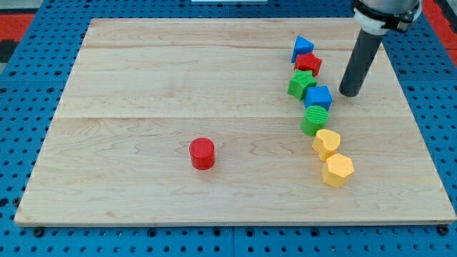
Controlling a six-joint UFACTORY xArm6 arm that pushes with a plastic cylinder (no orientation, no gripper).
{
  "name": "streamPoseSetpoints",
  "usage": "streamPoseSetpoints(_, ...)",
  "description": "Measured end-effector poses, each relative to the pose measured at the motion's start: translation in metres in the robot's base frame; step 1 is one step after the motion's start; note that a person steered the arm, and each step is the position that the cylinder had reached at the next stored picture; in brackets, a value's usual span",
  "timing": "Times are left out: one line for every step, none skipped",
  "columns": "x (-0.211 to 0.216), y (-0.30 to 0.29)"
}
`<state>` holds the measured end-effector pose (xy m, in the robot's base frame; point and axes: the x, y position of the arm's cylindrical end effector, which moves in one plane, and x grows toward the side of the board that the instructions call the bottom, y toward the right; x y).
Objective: Move the blue cube away from the green blocks
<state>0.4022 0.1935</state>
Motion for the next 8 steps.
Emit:
streamPoseSetpoints(0.045, -0.020)
streamPoseSetpoints(0.046, -0.052)
streamPoseSetpoints(0.047, -0.070)
streamPoseSetpoints(0.047, -0.038)
streamPoseSetpoints(0.046, 0.021)
streamPoseSetpoints(0.034, -0.036)
streamPoseSetpoints(0.034, -0.043)
streamPoseSetpoints(0.019, -0.033)
